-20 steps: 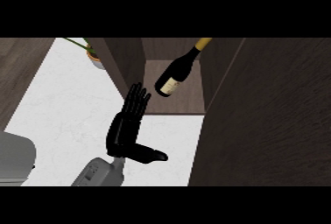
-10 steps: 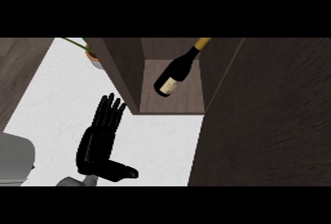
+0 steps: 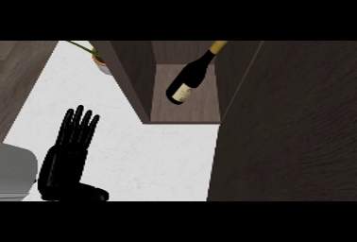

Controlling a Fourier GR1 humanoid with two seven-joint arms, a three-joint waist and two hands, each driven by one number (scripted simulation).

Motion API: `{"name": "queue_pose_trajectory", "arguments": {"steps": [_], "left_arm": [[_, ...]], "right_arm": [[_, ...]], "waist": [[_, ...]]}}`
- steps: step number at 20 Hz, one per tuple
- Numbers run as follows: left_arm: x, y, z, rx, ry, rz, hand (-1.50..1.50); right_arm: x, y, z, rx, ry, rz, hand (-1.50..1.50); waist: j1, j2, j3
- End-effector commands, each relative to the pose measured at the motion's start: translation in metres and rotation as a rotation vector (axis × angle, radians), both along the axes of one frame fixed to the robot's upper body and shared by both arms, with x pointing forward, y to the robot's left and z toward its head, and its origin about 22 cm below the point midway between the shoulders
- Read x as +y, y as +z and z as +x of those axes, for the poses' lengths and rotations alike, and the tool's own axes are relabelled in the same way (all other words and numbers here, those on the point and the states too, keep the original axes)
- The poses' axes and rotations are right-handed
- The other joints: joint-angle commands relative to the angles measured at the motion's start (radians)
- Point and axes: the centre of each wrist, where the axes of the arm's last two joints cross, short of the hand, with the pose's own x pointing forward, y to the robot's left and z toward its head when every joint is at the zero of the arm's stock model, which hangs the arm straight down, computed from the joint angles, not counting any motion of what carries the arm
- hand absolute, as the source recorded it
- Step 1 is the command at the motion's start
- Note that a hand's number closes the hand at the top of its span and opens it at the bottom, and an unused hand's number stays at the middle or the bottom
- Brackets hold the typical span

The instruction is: Pick up the wine, place it into the cabinet and close the cabinet

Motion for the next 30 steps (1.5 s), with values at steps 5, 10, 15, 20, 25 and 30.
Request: {"name": "queue_pose_trajectory", "arguments": {"steps": [5,10,15,20,25,30], "left_arm": [[0.056,0.011,-0.002,-0.014,0.039,0.025,-1.50],[0.074,0.021,0.002,-0.023,0.040,0.042,-1.50],[0.087,0.015,-0.005,-0.007,0.008,0.028,-1.50],[0.084,0.037,-0.001,-0.028,-0.023,0.020,-1.50],[0.100,0.033,-0.001,-0.028,-0.010,0.051,-1.50],[0.096,0.039,0.002,-0.039,-0.039,0.044,-1.50]], "right_arm": [[0.013,0.038,-0.017,-0.024,0.093,0.142,1.50],[0.013,0.054,-0.021,-0.009,0.125,0.136,1.50],[0.028,0.036,-0.015,-0.012,0.139,0.157,1.50],[0.028,0.041,-0.004,-0.016,0.160,0.171,1.50],[0.038,0.034,0.009,-0.024,0.183,0.161,1.50],[0.051,0.030,0.030,-0.017,0.177,0.148,1.50]], "waist": [[0.001,0.006,-0.001],[0.003,0.006,-0.002],[0.009,0.004,-0.004],[0.040,0.009,-0.004],[0.058,0.014,-0.006],[0.083,0.015,-0.006]]}}
